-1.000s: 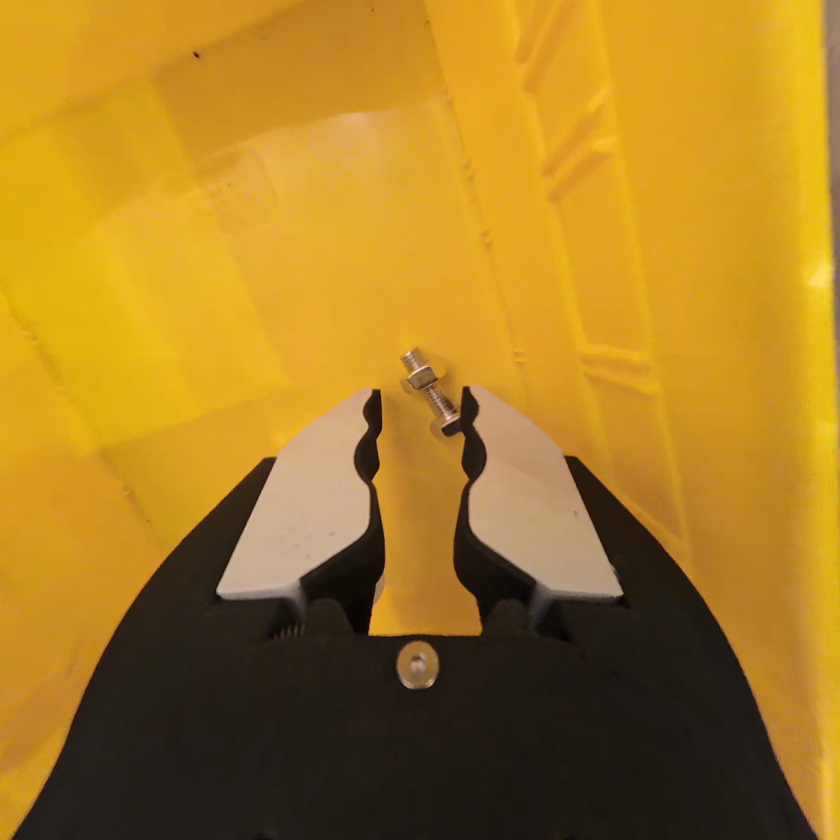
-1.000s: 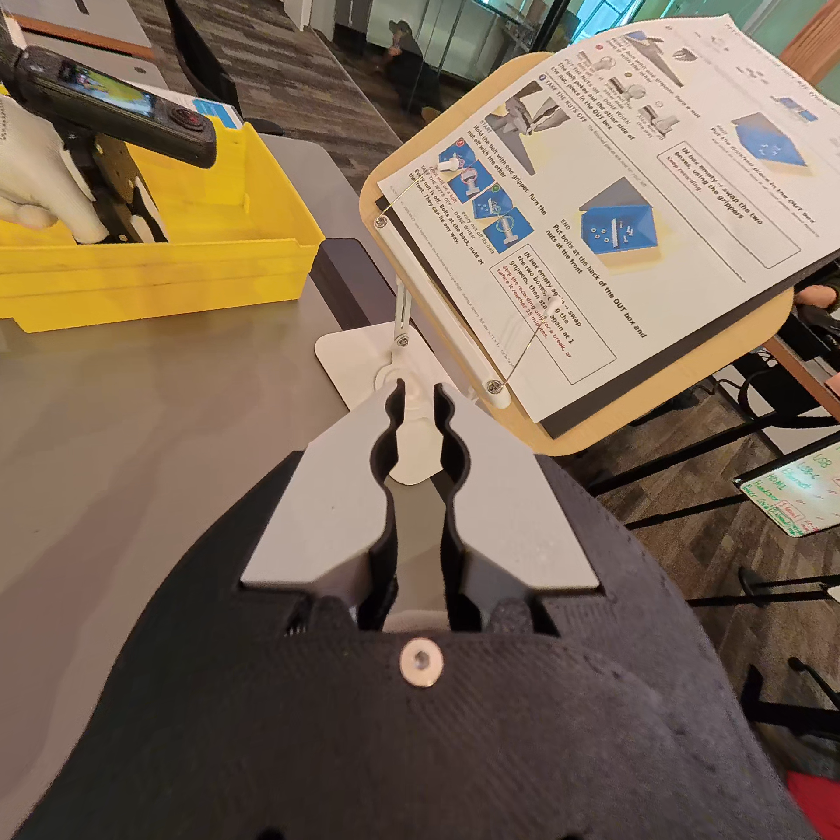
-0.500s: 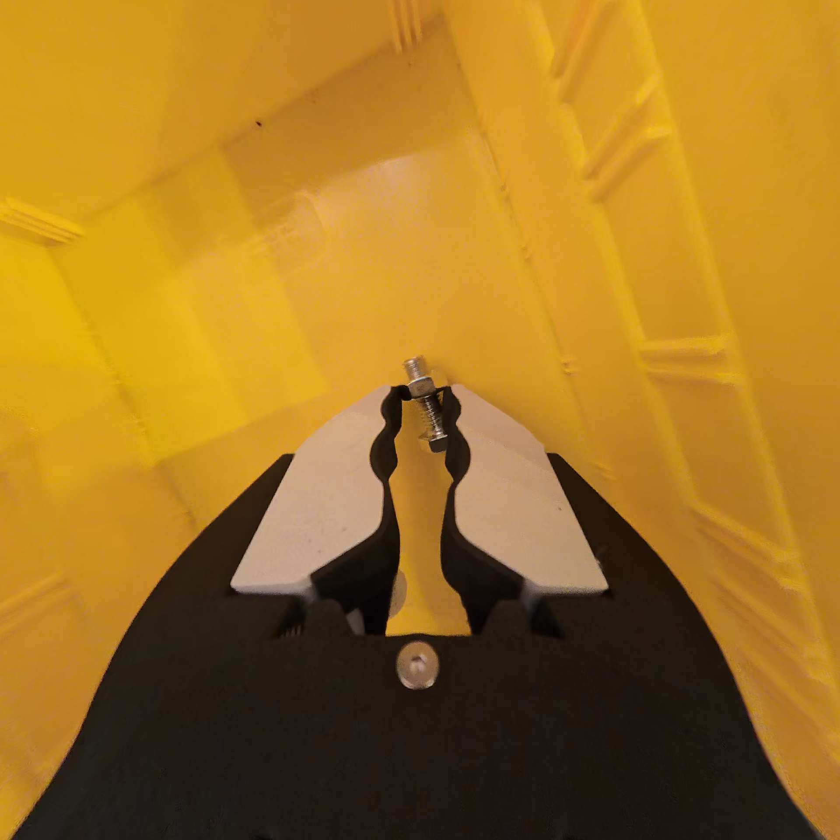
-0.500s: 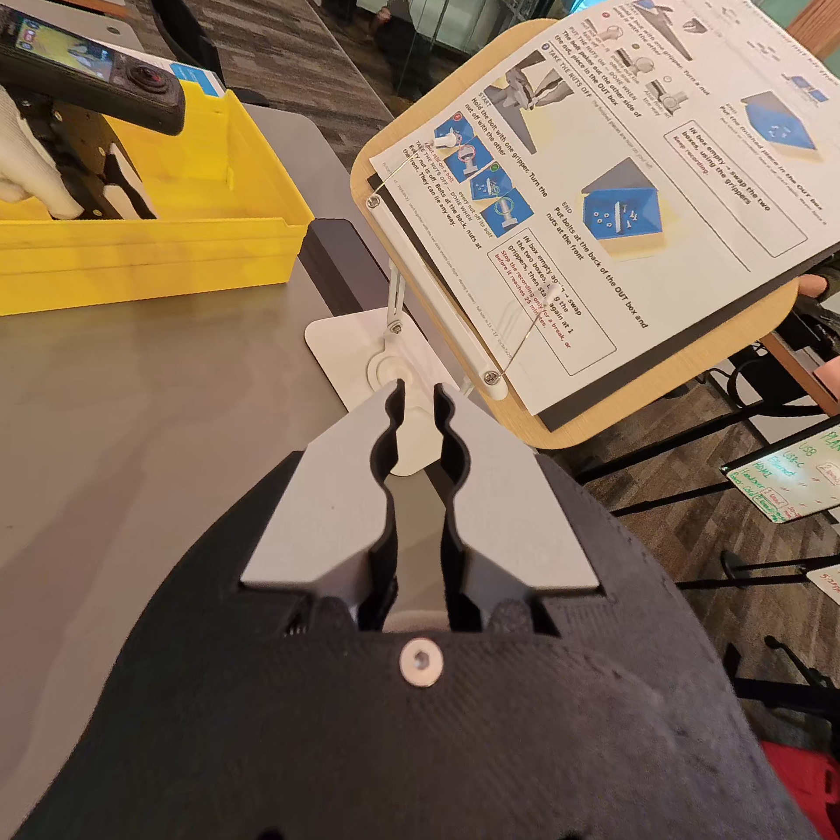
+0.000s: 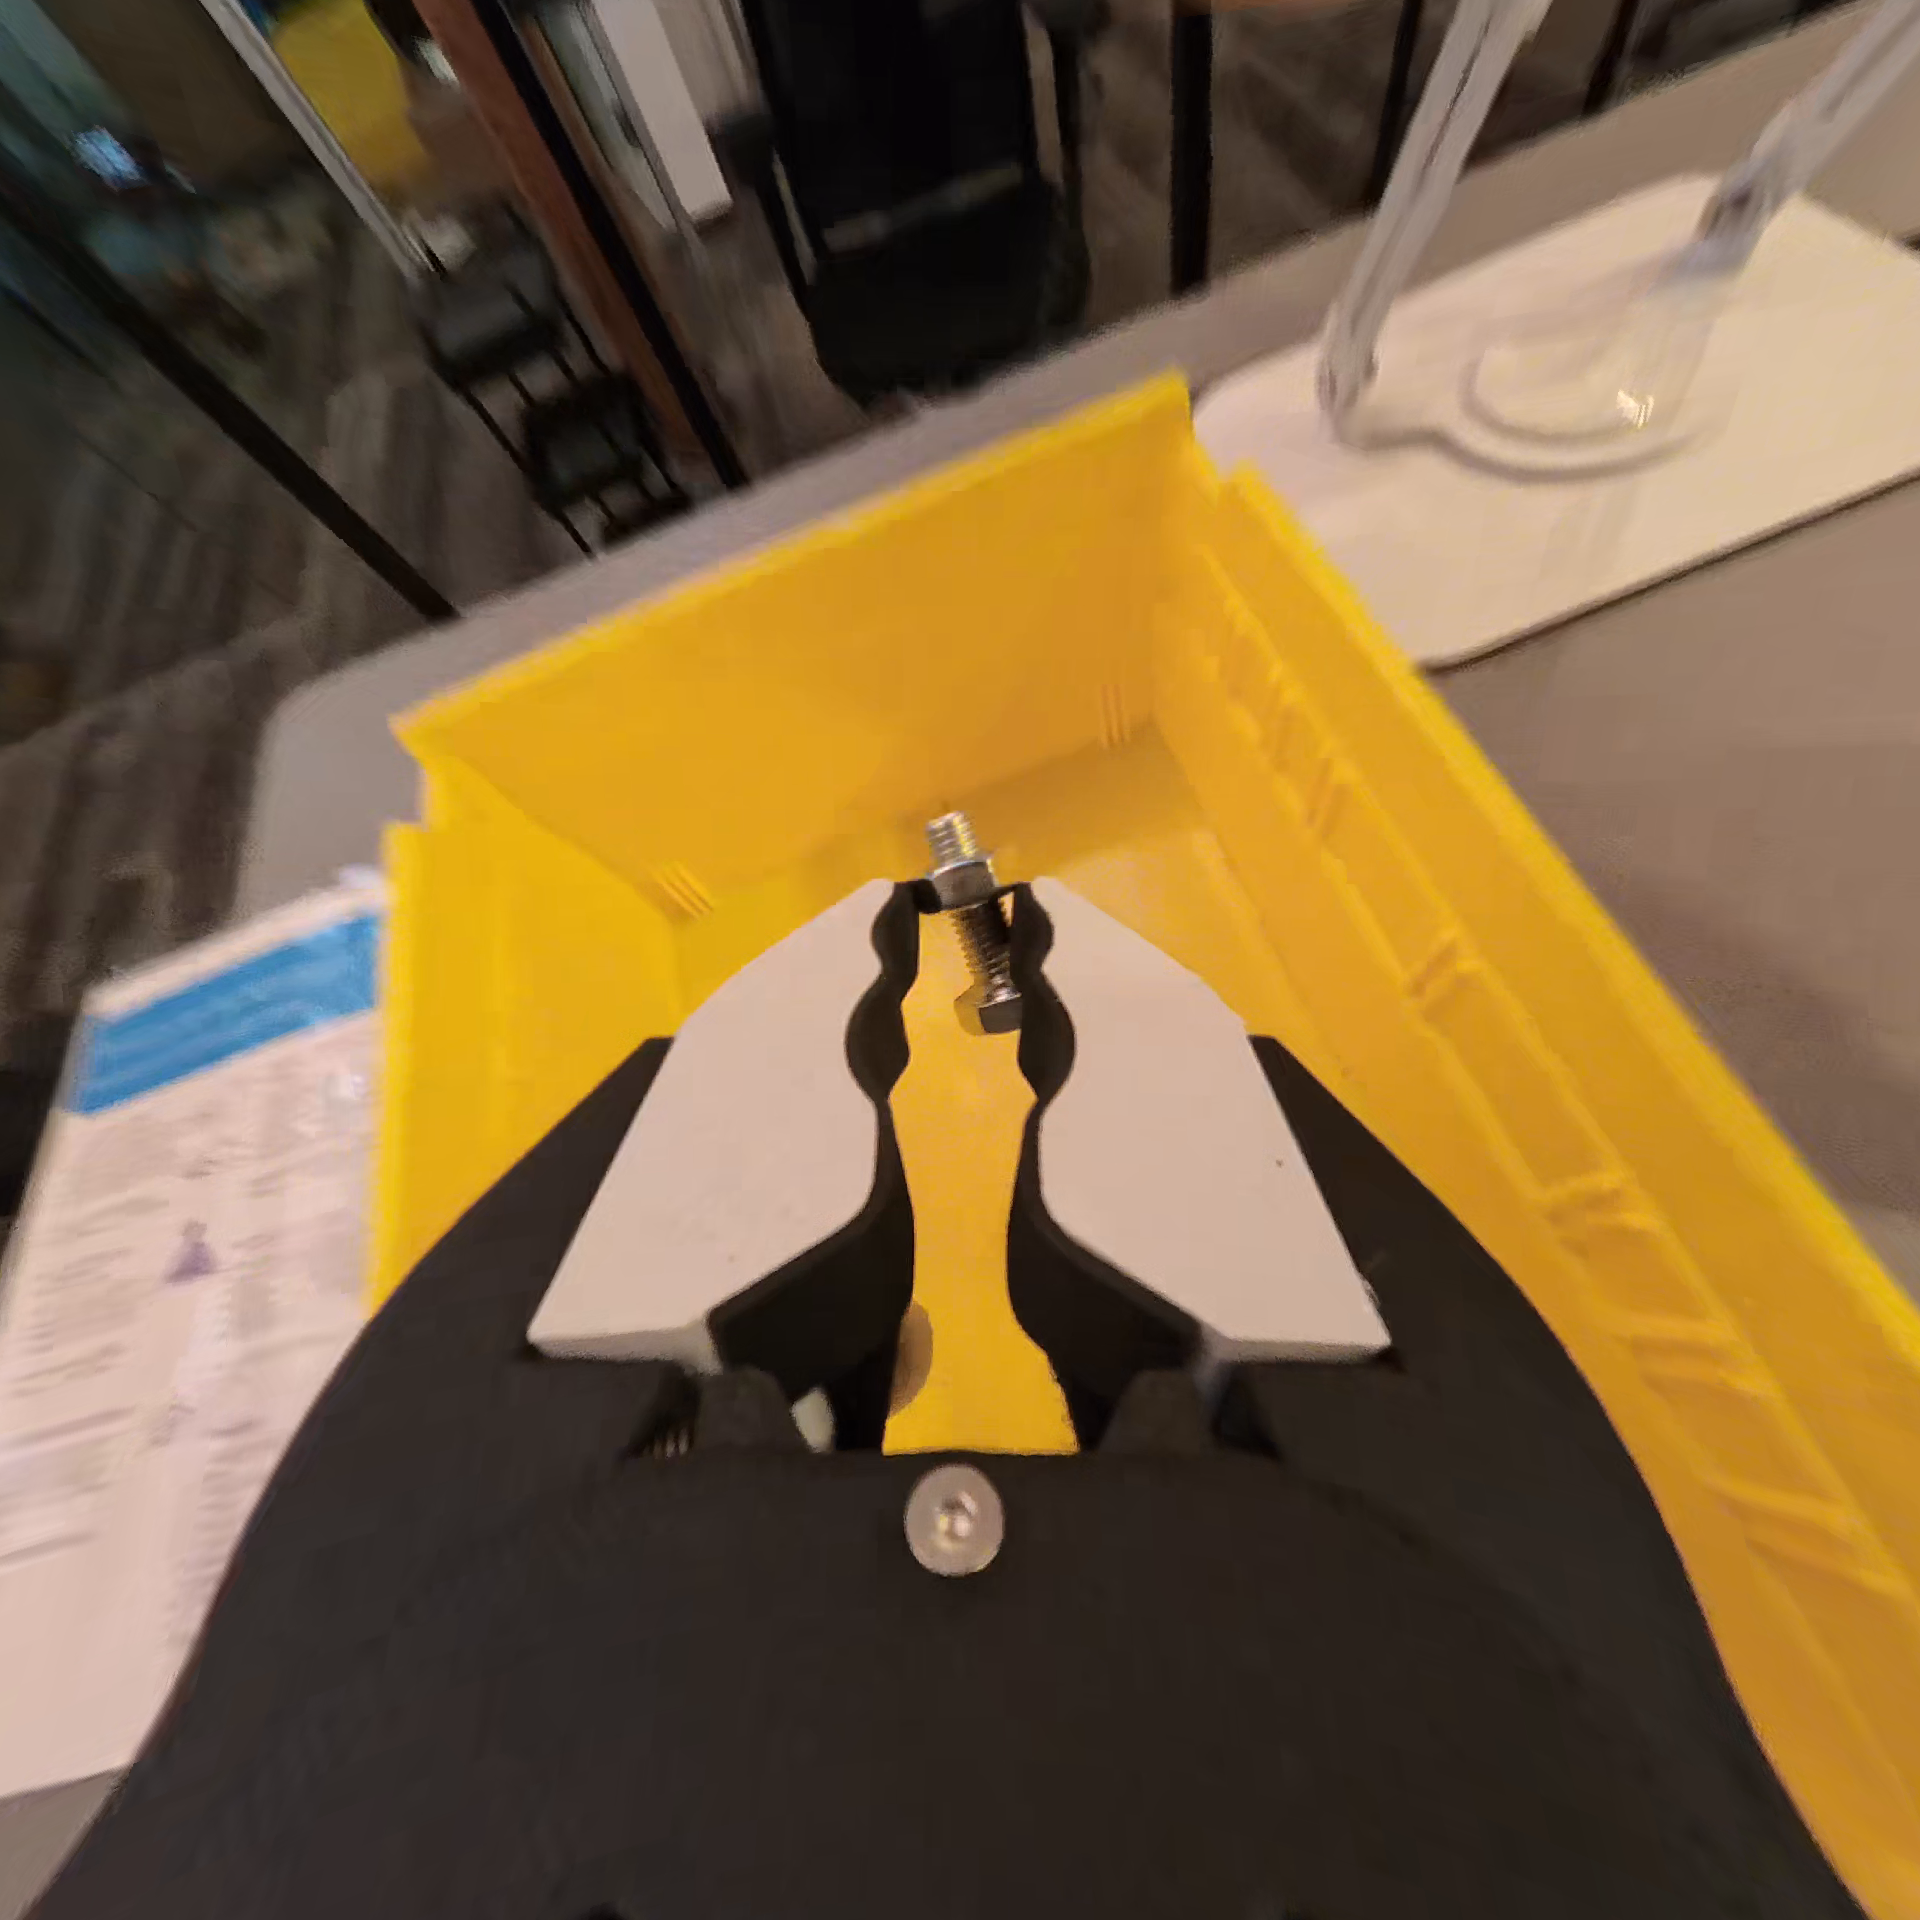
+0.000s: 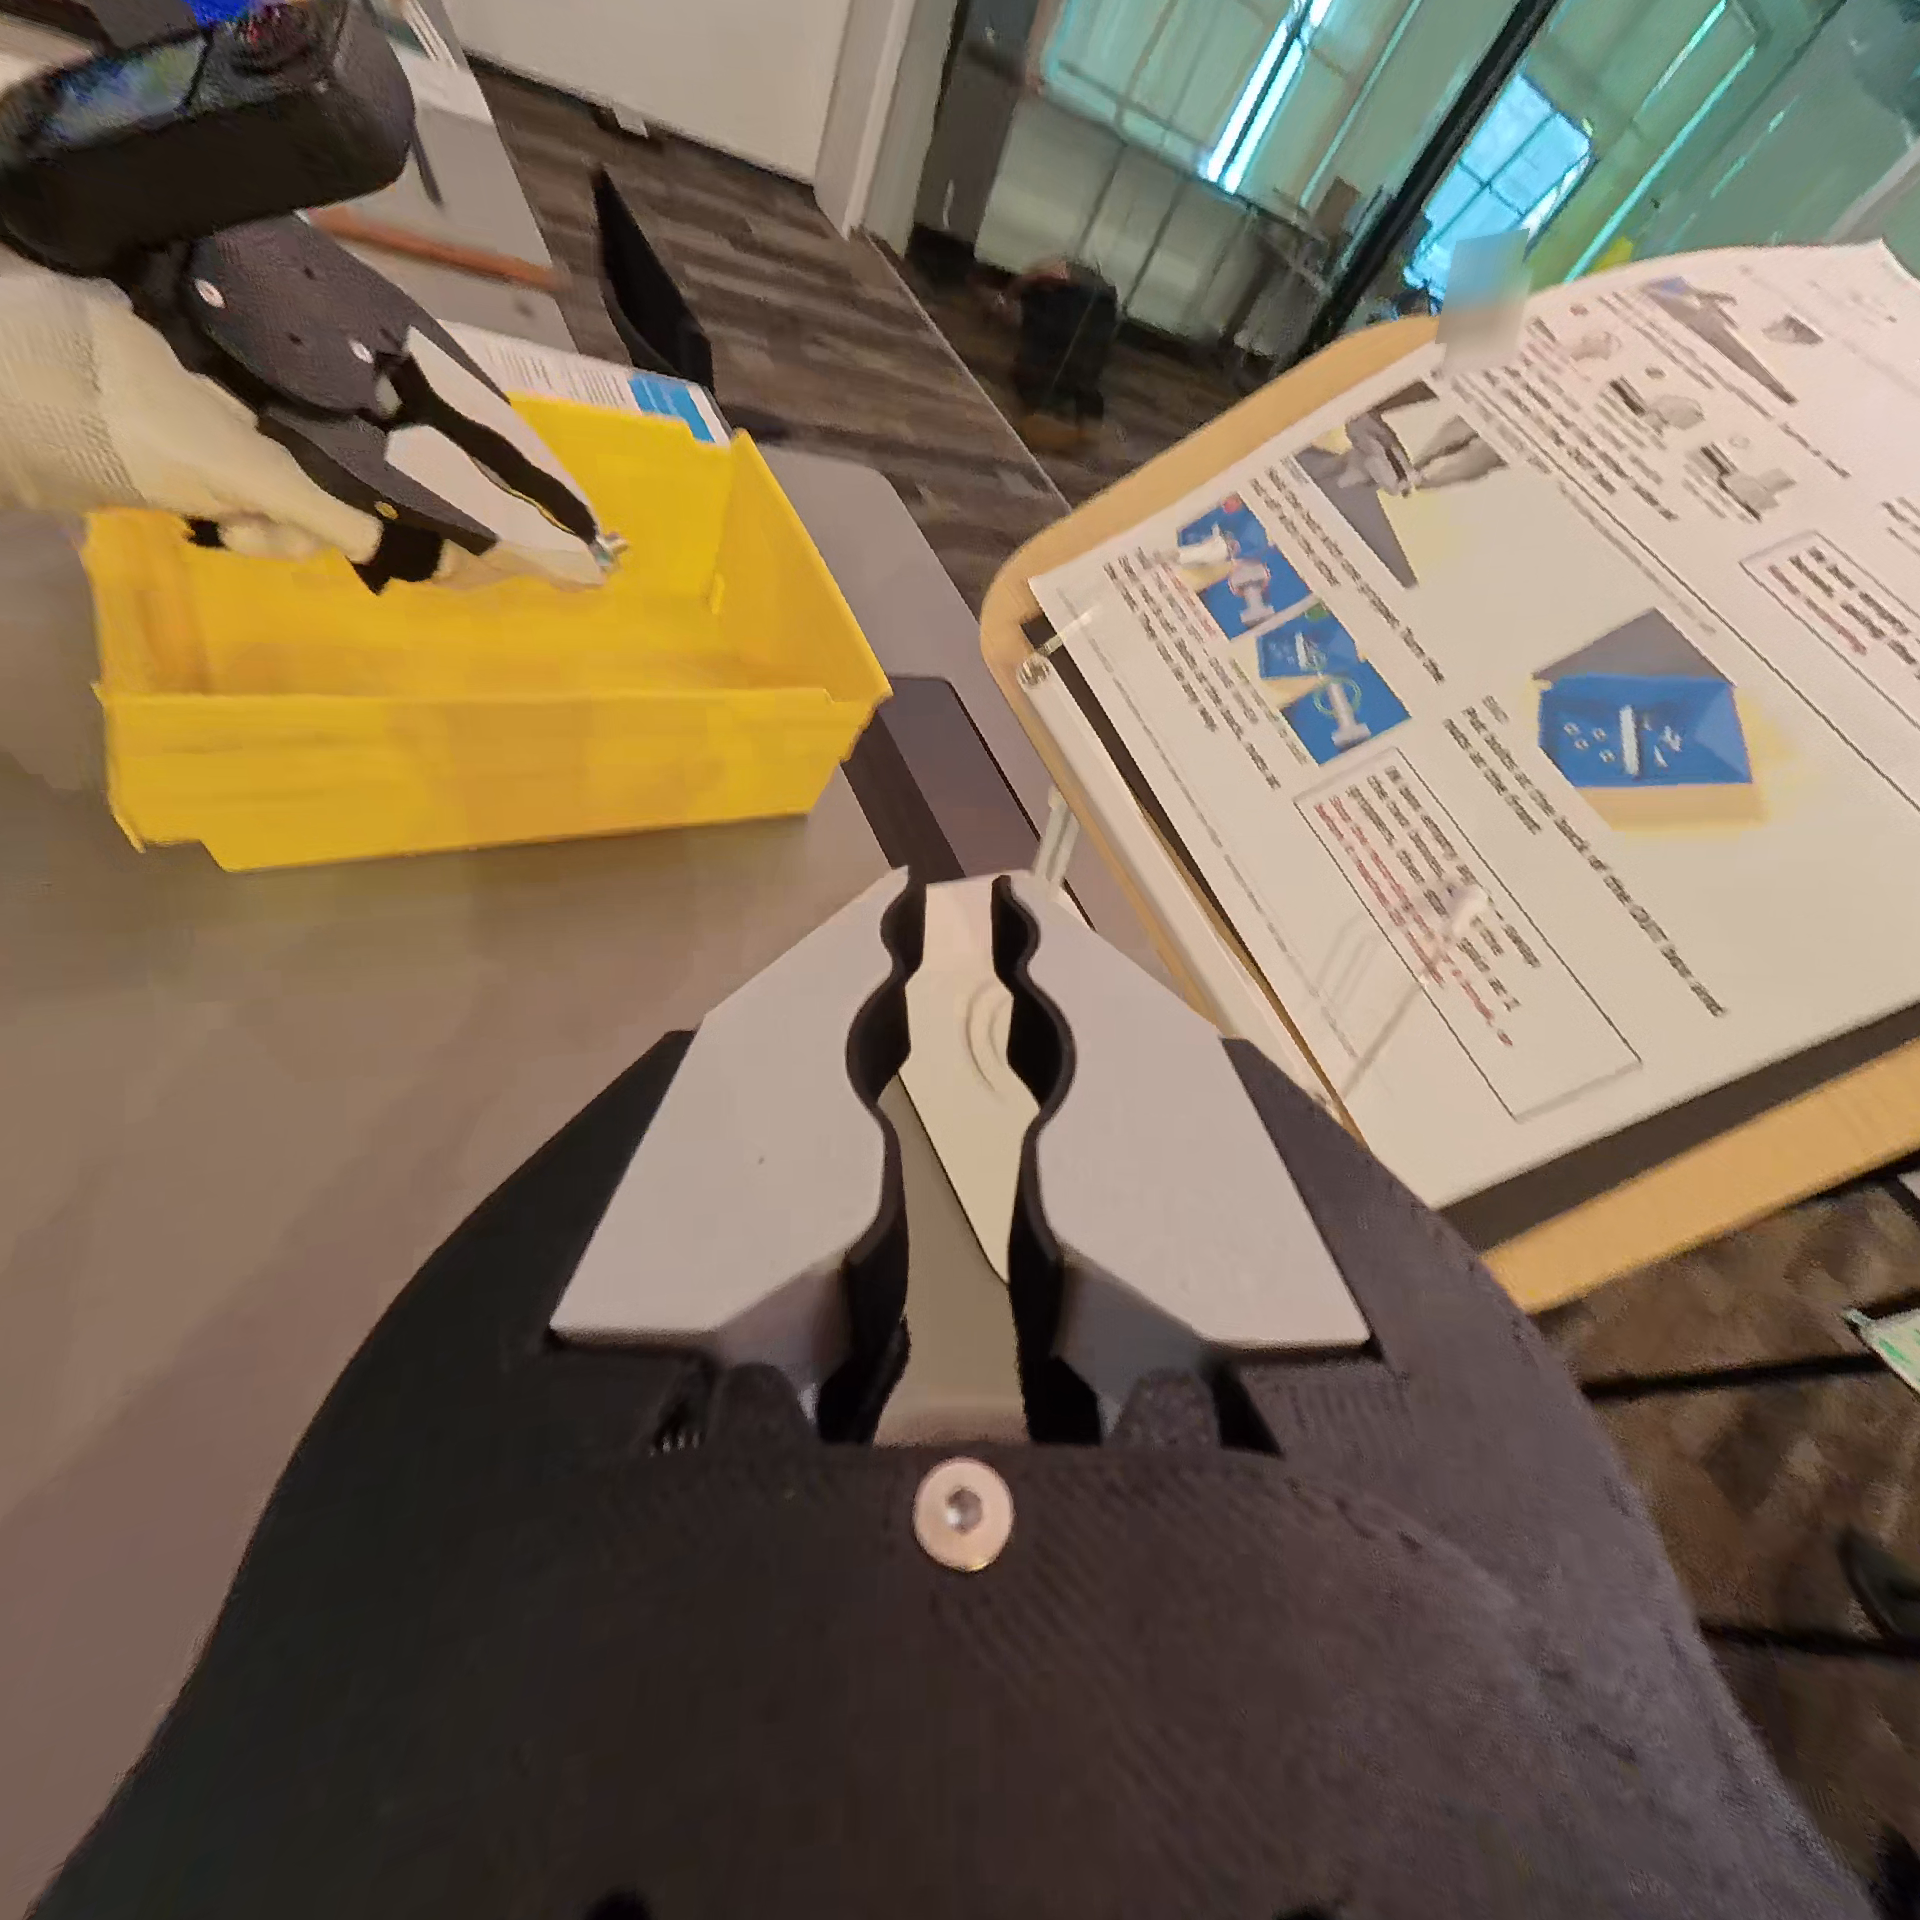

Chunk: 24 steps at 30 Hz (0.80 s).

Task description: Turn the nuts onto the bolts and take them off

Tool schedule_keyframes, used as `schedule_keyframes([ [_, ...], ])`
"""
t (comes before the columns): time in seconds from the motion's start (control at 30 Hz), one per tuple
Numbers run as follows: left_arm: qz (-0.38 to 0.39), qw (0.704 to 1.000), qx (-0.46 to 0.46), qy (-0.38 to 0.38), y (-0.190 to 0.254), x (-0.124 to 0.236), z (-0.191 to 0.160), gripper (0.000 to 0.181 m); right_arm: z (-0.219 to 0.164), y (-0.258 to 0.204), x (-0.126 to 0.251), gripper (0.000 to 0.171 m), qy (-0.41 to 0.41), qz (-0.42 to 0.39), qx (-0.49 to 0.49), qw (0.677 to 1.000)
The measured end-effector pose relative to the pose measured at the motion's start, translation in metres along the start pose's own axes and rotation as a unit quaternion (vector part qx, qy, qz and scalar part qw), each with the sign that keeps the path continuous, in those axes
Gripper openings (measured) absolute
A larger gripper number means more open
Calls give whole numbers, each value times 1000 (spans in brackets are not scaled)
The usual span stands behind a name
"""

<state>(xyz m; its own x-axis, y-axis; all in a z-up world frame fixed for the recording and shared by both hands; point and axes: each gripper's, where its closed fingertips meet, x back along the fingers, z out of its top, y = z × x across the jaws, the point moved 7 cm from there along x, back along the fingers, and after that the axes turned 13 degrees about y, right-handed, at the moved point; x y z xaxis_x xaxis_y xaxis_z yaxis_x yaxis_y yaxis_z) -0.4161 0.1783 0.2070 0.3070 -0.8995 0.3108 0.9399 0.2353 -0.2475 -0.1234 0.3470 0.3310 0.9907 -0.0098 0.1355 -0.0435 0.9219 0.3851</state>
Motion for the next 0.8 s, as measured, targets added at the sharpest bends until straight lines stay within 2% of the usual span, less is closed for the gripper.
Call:
schedule_keyframes([
  [0.1, 0, 994, -40, 100, 10, 19, 49, 17, 7, -8, -14, 14, 61, 22, -48, 997],
  [0.2, -12, 979, -101, 175, 40, 30, 93, 17, 13, -17, -25, 19, 112, 60, -108, 986],
  [0.4, -53, 943, -148, 294, 111, 33, 152, 17, 20, -17, -28, 29, 153, 58, -135, 977],
  [0.53, -78, 935, -136, 319, 133, 33, 162, 17, 21, -13, -22, 30, 161, 51, -134, 977],
  [0.8, -102, 934, -126, 317, 142, 31, 153, 17, 32, -22, -18, 30, 169, 68, -124, 976],
])
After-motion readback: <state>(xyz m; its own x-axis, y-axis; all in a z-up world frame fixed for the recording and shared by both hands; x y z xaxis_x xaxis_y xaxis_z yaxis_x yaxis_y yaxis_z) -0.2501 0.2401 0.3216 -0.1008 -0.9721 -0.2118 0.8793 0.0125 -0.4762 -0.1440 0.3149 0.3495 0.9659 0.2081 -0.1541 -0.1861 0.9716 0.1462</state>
